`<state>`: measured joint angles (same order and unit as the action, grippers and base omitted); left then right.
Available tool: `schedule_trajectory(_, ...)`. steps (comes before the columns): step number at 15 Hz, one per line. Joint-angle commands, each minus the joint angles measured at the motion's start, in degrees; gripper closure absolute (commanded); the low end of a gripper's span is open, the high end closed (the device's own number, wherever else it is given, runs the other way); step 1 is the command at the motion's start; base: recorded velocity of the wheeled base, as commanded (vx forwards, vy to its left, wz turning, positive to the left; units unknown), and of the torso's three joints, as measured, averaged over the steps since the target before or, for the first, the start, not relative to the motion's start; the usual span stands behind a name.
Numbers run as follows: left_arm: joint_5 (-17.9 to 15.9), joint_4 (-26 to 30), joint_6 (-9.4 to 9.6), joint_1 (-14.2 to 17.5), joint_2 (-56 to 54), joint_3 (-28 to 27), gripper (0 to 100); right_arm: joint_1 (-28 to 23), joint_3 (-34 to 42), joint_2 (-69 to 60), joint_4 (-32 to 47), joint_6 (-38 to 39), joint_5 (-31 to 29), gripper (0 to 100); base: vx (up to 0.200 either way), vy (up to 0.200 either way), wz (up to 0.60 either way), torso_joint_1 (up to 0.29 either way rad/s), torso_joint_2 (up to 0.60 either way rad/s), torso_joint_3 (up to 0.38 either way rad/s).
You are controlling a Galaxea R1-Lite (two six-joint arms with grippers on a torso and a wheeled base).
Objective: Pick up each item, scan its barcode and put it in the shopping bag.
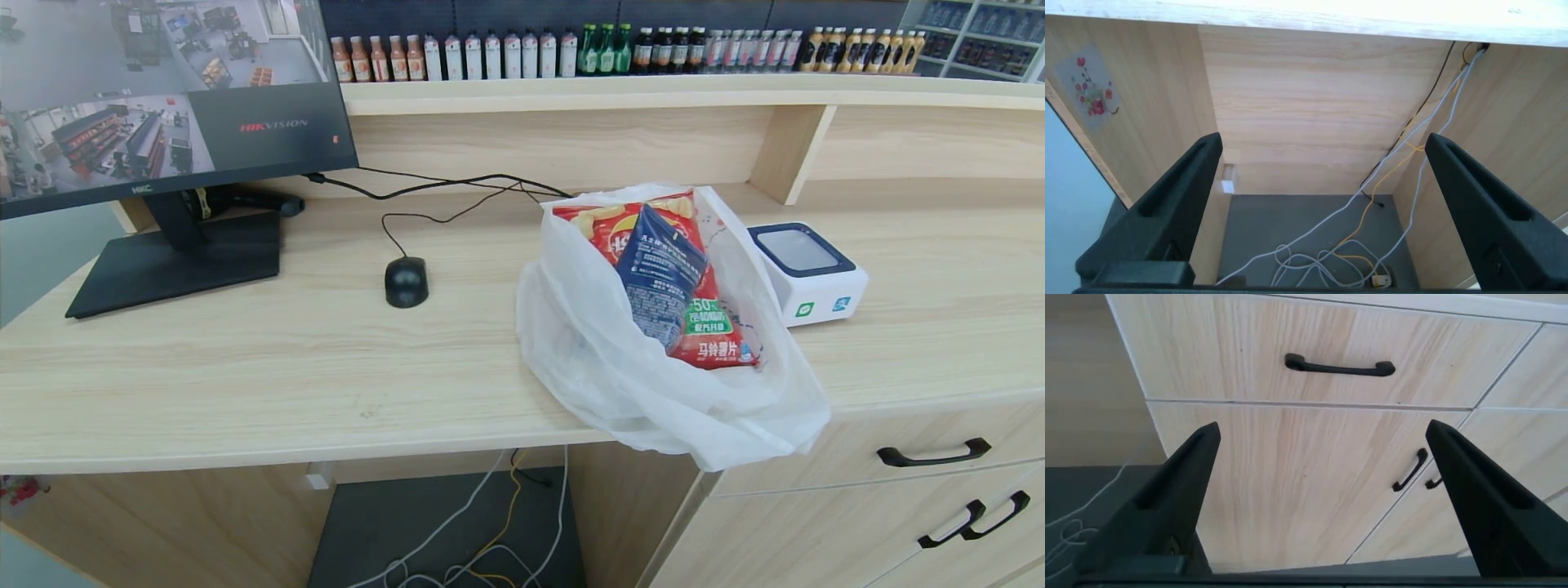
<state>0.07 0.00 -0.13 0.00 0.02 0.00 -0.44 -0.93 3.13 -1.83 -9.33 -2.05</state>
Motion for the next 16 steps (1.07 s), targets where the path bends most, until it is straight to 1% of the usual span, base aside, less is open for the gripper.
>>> schedule_trajectory(1,0.01,0.0,-0.04,0.0,-0.02,0.0,0,0.7,0.49,-3.13,-0.72,0.8,1.78,0,0.0,0.0,0.0,0.0,0.0,0.0)
schedule_trajectory(2,0.01,0.0,-0.04,0.0,-0.02,0.0,0,0.61,0.75,-3.13,-1.25,0.8,2.31,0,0.0,0.0,0.0,0.0,0.0,0.0)
schedule_trajectory(3,0.01,0.09,-0.04,0.0,-0.02,0.0,0,0.61,0.75,-3.13,-1.07,3.96,1.96,0,0.0,0.0,0.0,0.0,0.0,0.0)
schedule_trajectory(4,0.01,0.09,-0.04,0.0,-0.02,0.0,0,0.53,0.84,-3.05,1.48,4.93,2.22,0,0.0,0.0,0.0,0.0,0.0,0.0)
schedule_trajectory(7,0.01,0.09,-0.13,0.0,-0.02,0.0,0,0.61,0.84,-3.05,1.56,9.33,2.22,0,0.0,0.0,0.0,0.0,0.0,0.0)
schedule_trajectory(12,0.01,0.0,-0.13,0.0,-0.02,0.0,0,0.61,0.84,-3.05,1.56,9.41,2.22,0,0.0,0.0,0.0,0.0,0.0,0.0)
schedule_trajectory(16,0.01,0.0,-0.22,0.0,-0.02,0.0,0,0.61,0.93,-3.05,1.56,9.41,2.22,0,0.0,-0.2,0.0,0.002,0.0,0.002)
